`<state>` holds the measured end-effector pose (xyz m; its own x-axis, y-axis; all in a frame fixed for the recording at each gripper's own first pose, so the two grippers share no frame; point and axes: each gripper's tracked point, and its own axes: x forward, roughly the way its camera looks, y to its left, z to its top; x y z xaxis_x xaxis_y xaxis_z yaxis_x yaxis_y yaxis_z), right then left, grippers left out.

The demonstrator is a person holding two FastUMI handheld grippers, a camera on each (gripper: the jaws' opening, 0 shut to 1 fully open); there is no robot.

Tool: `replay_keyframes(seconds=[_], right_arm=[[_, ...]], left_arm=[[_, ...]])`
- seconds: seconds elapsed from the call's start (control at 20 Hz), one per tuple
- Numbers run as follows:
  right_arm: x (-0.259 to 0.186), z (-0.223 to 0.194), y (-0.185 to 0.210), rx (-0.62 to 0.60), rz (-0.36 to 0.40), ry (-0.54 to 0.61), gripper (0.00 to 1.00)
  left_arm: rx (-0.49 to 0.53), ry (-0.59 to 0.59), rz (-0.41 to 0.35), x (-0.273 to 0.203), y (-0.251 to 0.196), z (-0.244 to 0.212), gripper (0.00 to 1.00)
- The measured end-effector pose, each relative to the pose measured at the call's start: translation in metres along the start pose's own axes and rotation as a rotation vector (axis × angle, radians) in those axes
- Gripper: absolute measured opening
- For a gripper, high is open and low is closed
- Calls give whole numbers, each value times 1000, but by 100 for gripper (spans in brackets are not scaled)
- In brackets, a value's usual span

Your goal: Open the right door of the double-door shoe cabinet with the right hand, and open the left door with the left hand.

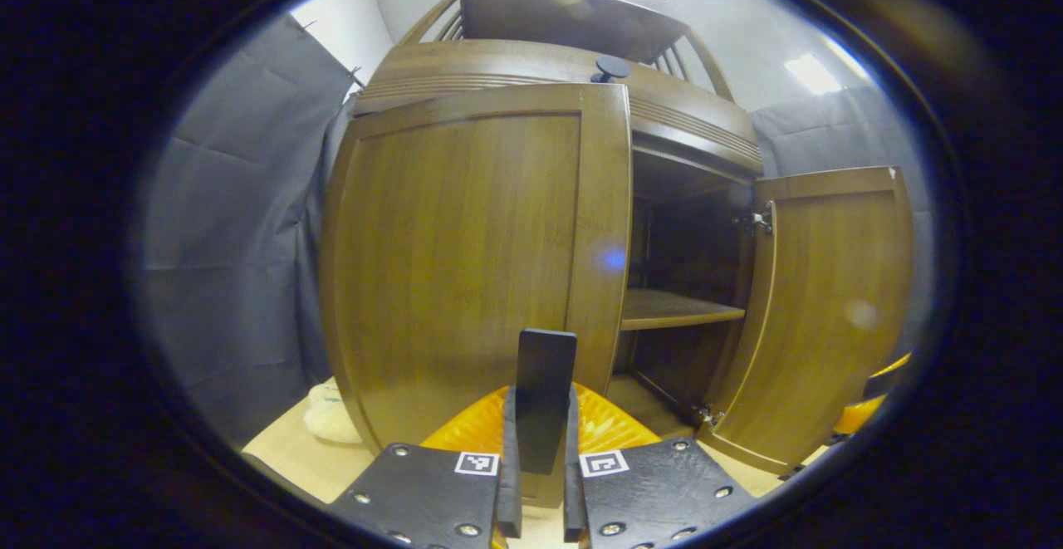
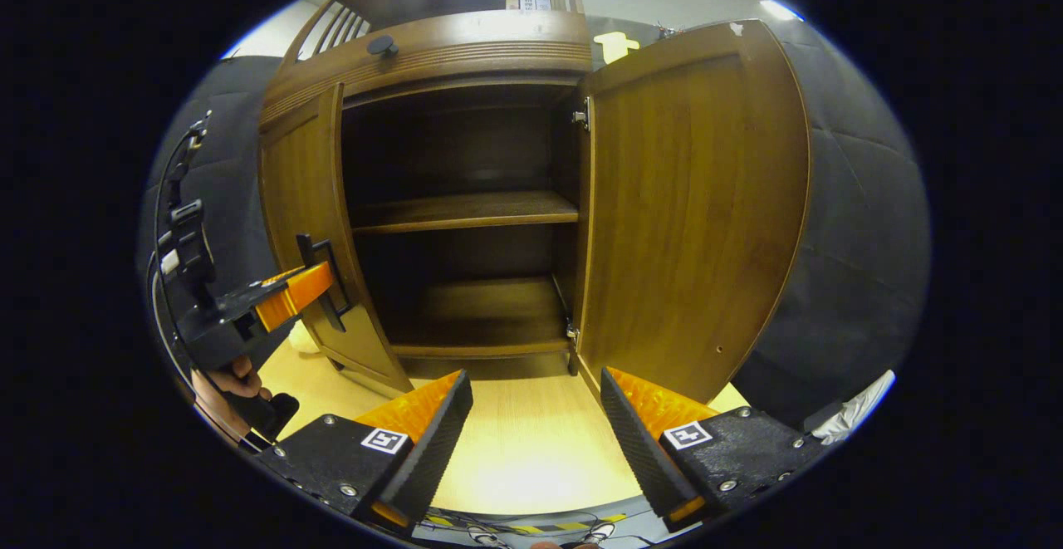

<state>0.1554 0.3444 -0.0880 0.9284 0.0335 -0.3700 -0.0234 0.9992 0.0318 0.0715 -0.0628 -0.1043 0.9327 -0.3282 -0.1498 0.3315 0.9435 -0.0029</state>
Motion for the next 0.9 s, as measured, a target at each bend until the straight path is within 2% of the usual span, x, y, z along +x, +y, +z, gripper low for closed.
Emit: replay_keyframes(seconds=[0.25,0.4,0.6,0.65,0.7,0.75,0.8,0.85,0.9], right_arm=[[0,9,2,6,42,-64,92],[3,14,1,-8,51,-94,92],[15,20,8,-9,81,-93,92],[16,21,10,-10,85,-95,92],[17,22,12,-12,87,-97,92],[18,22,13,-12,90,-96,92],[19,22,15,-10,94,-92,95],[20,22,16,-6,98,-89,95],[21,23,16,-3,100,-89,95]], left_arm=[[1,0,29,0,3,-5,20],[-36,-2,41,2,-2,-4,5],[-27,-2,39,0,0,-6,5],[-41,-3,43,-1,0,-6,19],[-49,-4,44,1,0,-6,5],[-48,-4,40,1,1,-8,12],[-43,-3,33,0,0,-8,12],[-40,-2,28,0,-1,-7,19],[-36,0,26,1,-1,-7,19]])
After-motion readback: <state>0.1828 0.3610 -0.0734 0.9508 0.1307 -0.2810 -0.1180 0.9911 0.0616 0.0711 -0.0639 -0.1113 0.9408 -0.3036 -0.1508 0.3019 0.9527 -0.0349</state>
